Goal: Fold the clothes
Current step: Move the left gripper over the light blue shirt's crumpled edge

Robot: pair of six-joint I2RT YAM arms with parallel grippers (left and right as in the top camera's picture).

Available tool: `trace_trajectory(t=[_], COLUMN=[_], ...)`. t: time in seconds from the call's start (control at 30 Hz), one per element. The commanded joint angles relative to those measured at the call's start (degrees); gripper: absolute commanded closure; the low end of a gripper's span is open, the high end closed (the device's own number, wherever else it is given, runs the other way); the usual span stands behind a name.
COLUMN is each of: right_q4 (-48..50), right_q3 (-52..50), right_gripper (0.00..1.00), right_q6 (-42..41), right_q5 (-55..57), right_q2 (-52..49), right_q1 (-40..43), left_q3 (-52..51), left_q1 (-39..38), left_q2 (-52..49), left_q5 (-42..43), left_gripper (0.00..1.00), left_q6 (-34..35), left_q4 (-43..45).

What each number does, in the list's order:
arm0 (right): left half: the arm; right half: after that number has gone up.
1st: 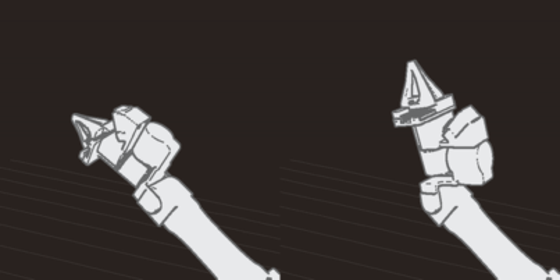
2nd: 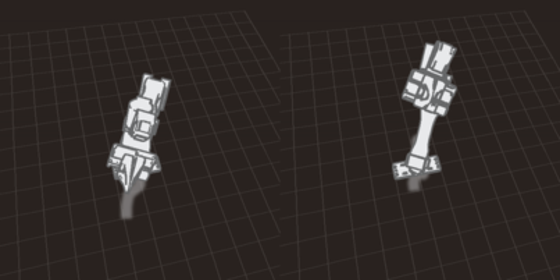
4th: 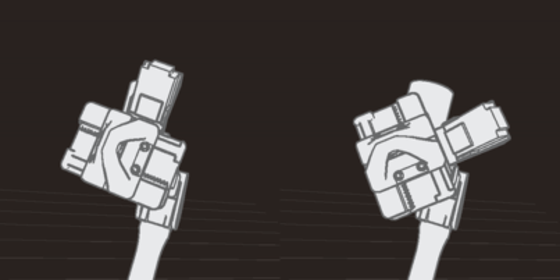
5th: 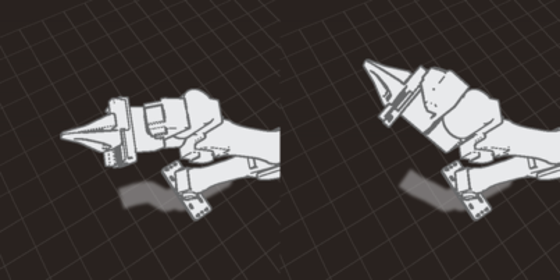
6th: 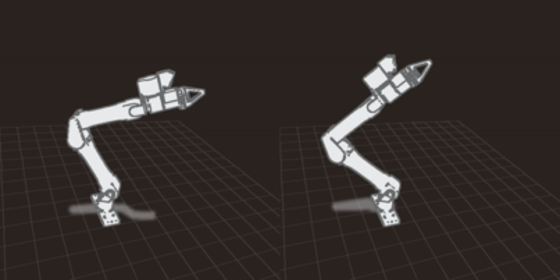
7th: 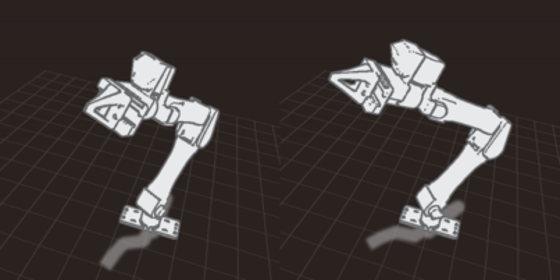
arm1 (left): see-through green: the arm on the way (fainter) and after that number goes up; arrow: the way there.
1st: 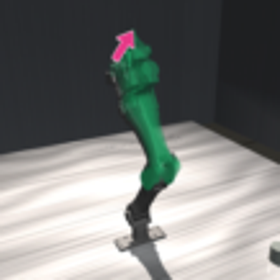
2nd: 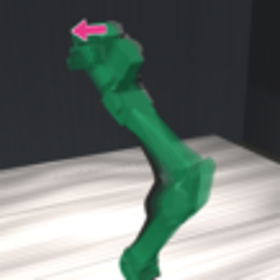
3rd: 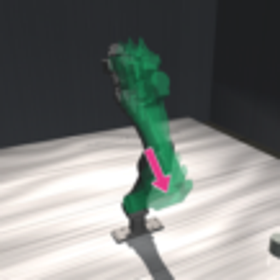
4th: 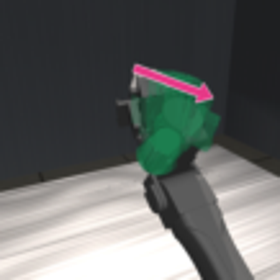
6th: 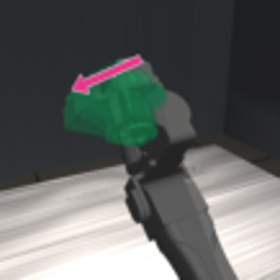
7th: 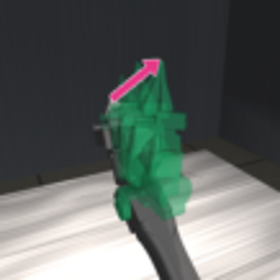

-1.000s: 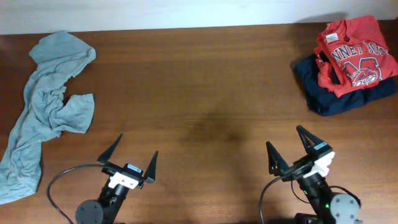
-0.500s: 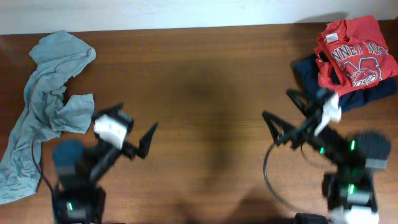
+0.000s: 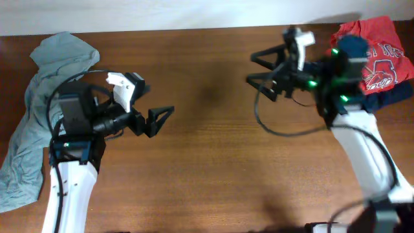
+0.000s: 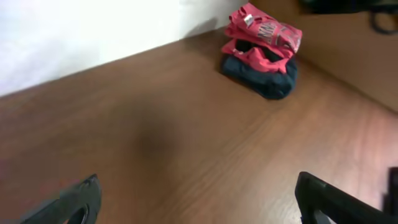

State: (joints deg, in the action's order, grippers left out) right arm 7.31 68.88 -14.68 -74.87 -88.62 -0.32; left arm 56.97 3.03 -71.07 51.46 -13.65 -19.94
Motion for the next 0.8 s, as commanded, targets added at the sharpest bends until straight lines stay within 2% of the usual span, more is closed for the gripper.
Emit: trace_trajectory(t=[0.0, 0.07, 0.13, 0.27, 0.37, 0.47, 0.57, 0.7, 0.77], right_q4=[-0.3, -3.8, -11.9, -27.5, -33.2, -35.7, -38.1, -39.6, -40.6], right_q3=[1.9, 1.9, 1.9, 2.3, 2.3, 2.3, 2.3, 2.3, 2.3], right_gripper=[0.02, 0.02, 0.02, 0.02, 0.02, 0.02, 0.02, 0.01, 0.02], right_q6=[0.9, 2.6, 7.4, 15.0, 16.4, 16.4, 16.4, 7.5, 8.3], right_q5=[2.4, 7.6, 17.5, 39.8, 49.6, 50.7, 51.0, 50.9, 51.0], right_q2=[-4.0, -5.4, -5.9, -5.9, -5.9, -5.9, -5.9, -6.1, -6.0], right_q1=[-0.5, -0.2, 0.0, -0.4, -0.9, -0.8, -0.7, -0.6, -0.6], left_q3=[0.9, 0.9, 0.9, 0.9, 0.9, 0.9, 0.9, 0.9, 0.9], left_q1=[0.1, 0.1, 0.1, 0.1, 0.1, 0.1, 0.1, 0.1, 0.1], left_q2=[-0.3, -0.3, -0.3, -0.3, -0.3, -0.3, -0.3, -0.3, -0.3], left_q5=[1.2, -1.1, -6.5, -22.0, -34.8, -41.3, -41.2, -40.3, -40.4], left_gripper=[0.01, 0.01, 0.01, 0.01, 0.01, 0.01, 0.01, 0.01, 0.01], left_q6=[0.4, 0.7, 4.6, 12.0, 17.4, 19.2, 19.2, 19.2, 19.2], left_q4=[1.9, 3.3, 4.1, 4.0, 3.7, 3.3, 3.3, 2.5, 1.3])
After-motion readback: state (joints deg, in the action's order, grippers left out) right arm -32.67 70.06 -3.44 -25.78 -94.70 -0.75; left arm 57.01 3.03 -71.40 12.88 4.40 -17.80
